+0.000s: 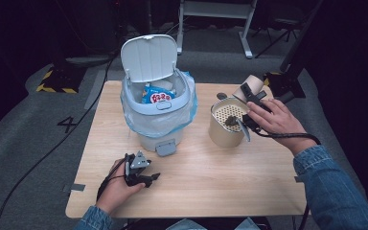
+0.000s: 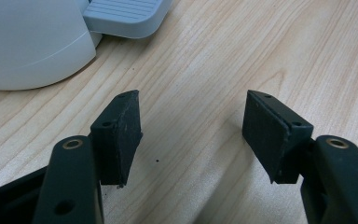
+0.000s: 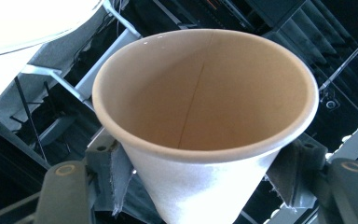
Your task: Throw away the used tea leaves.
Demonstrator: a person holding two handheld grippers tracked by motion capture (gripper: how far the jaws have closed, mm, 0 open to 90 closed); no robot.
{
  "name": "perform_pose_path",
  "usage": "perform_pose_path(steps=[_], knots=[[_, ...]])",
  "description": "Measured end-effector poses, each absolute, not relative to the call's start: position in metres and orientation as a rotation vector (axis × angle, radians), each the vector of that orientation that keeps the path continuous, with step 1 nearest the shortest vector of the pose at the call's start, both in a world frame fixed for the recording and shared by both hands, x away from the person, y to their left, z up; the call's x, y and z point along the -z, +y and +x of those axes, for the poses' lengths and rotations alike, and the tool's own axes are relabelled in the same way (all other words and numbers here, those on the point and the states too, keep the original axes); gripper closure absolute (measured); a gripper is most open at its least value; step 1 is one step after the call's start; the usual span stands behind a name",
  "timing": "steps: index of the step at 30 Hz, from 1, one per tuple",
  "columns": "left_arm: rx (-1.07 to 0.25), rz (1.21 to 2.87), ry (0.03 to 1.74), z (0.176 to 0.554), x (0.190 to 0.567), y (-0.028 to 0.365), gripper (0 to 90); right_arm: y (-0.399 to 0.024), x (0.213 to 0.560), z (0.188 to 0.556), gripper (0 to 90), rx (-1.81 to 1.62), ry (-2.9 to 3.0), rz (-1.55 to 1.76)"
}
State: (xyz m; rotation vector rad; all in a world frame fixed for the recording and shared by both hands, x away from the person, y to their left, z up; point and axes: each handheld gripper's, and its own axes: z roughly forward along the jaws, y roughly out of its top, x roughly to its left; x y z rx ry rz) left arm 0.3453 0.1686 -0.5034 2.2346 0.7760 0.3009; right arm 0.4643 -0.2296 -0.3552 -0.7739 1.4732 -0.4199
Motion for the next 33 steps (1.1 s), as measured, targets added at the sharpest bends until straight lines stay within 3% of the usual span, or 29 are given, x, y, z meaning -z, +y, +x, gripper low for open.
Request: perform_pose_path(steps=[13, 33], knots=[[-0.3, 2.235, 0.777, 0.345, 0.503, 0.169, 37.5, -0.243, 0.331, 0.465, 30.7, 0.044, 1.703, -0.453], [-0.299, 2.232, 0.782, 0.345, 0.503, 0.169, 37.5, -0.274, 0.3, 0.464, 30.3, -1.012, 2.151, 0.394]])
